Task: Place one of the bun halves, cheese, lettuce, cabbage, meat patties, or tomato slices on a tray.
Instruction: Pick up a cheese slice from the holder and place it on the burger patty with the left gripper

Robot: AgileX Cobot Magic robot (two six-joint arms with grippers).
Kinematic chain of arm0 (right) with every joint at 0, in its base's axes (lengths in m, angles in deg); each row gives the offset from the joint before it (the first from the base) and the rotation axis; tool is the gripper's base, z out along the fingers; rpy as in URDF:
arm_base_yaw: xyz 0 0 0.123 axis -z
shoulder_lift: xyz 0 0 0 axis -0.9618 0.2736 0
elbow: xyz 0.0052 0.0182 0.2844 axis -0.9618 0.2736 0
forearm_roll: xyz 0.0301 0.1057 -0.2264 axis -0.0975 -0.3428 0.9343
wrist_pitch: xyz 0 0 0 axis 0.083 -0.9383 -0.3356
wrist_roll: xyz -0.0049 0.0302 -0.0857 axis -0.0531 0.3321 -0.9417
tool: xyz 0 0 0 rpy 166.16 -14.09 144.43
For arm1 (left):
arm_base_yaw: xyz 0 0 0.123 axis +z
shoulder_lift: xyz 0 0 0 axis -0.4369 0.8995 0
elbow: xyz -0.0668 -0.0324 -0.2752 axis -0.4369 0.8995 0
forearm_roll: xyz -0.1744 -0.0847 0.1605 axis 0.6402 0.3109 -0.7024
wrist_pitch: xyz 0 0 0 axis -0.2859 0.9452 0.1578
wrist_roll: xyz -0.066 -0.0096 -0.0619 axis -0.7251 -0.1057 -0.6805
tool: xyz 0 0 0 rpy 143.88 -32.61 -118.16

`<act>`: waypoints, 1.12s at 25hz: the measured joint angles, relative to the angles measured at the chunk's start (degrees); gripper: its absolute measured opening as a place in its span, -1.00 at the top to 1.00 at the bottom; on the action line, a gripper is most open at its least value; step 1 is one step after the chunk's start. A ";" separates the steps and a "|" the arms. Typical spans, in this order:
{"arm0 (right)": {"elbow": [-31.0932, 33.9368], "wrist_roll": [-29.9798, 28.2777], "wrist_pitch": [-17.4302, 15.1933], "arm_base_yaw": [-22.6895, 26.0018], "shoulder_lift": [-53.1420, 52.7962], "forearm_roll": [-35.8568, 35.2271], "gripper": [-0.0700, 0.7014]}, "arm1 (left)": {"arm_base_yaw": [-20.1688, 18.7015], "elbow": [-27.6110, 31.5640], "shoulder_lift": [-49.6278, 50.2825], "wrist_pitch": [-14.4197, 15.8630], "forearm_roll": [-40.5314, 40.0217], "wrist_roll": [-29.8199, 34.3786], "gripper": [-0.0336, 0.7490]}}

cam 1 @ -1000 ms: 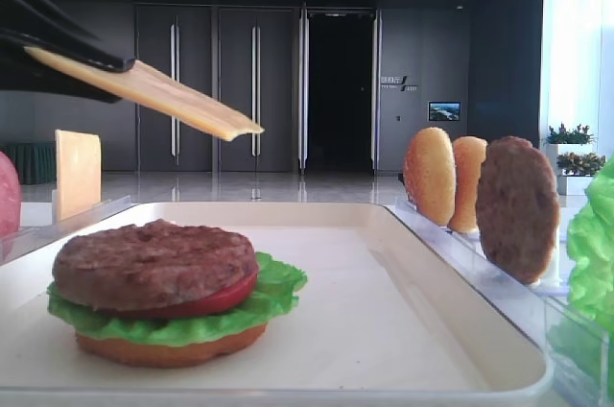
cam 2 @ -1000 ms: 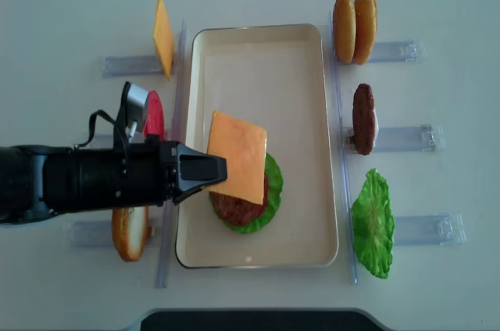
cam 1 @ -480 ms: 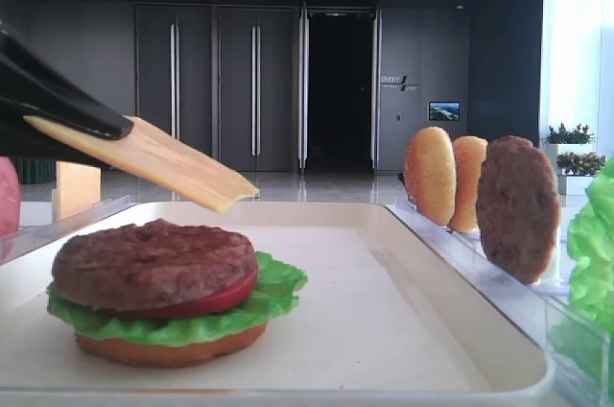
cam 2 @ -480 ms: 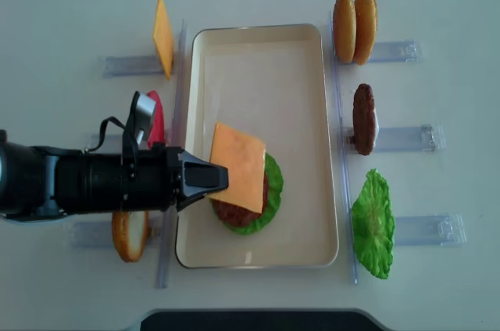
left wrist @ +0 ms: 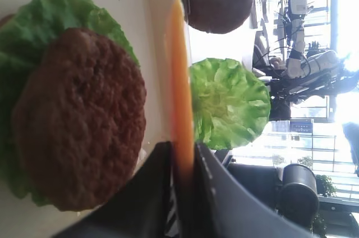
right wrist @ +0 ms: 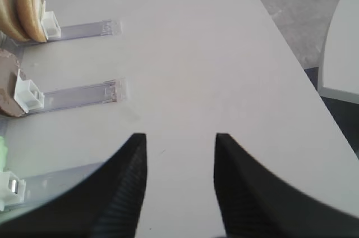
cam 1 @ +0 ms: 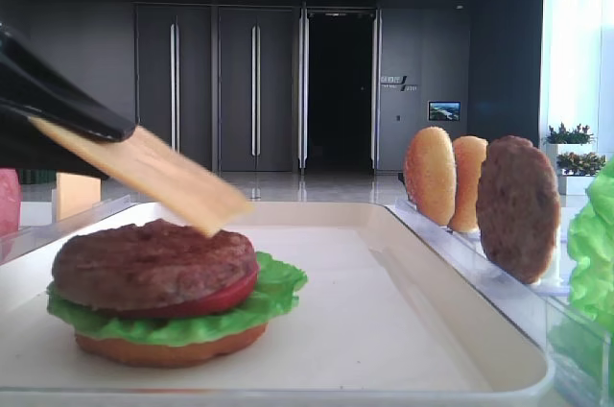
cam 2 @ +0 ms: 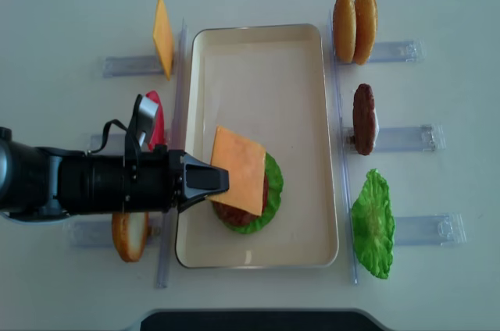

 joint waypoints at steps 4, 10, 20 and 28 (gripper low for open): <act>0.00 0.00 0.00 0.00 0.00 0.00 0.09 | 0.00 -0.07 0.00 0.00 0.06 -0.17 0.13; 0.00 0.00 0.00 0.00 0.00 0.00 0.09 | 0.00 -0.07 0.00 0.00 0.06 -0.46 -0.15; 0.00 0.00 0.00 0.00 0.00 0.00 0.09 | 0.00 -5.70 0.00 0.58 -0.57 -8.77 -0.23; 0.00 0.00 0.00 0.00 0.00 0.00 0.09 | 0.00 -6.82 0.00 0.13 -6.11 -15.33 -0.24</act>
